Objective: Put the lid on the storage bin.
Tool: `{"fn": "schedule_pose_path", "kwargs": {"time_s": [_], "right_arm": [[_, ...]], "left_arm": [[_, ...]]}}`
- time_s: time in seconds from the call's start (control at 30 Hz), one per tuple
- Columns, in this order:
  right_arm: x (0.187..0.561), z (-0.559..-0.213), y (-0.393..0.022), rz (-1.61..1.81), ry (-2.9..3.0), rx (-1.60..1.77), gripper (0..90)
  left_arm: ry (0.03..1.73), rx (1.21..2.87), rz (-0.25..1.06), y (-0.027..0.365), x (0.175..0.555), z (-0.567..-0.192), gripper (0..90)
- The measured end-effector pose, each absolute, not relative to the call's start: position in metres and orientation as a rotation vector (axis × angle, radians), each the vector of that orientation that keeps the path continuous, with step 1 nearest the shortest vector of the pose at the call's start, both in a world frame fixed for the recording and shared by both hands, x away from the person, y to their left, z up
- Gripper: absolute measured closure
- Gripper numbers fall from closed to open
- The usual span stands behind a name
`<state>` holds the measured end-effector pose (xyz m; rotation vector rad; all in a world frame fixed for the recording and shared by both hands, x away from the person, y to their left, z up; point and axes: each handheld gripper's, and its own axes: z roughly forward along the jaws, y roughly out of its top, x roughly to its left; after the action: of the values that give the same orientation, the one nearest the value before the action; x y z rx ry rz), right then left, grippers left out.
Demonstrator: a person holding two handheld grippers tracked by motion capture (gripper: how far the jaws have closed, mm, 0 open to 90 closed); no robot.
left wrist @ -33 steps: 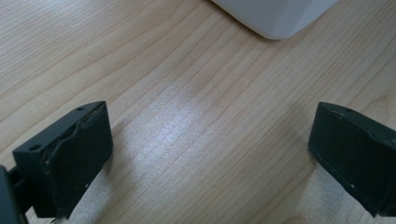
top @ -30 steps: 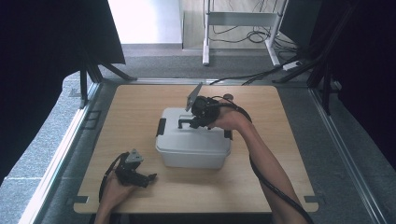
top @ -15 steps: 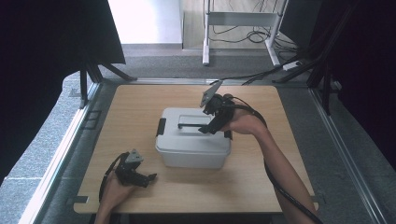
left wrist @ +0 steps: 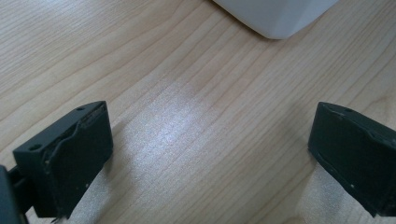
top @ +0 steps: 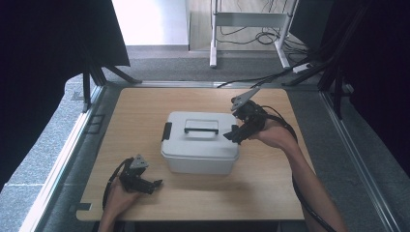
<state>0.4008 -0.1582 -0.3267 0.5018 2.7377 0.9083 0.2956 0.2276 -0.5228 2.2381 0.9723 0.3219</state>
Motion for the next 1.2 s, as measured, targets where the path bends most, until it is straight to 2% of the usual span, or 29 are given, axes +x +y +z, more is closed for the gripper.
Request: {"fn": "schedule_pose_path", "kwargs": {"time_s": [0.37,0.73,0.93,1.2], "right_arm": [[0.390,-0.339,-0.200,0.941,2.658,0.671,5.3],[0.372,-0.356,-0.248,0.967,2.539,0.857,3.2],[0.357,-0.379,-0.268,0.991,2.448,0.947,2.8],[0.335,-0.428,-0.276,1.012,2.395,1.027,2.5]], "left_arm": [[0.974,2.239,0.323,0.228,0.295,-0.523,0.0],[0.977,2.237,0.325,0.227,0.295,-0.523,0.0],[0.977,2.237,0.326,0.227,0.295,-0.523,0.0],[0.978,2.237,0.327,0.227,0.295,-0.523,0.0]]}}
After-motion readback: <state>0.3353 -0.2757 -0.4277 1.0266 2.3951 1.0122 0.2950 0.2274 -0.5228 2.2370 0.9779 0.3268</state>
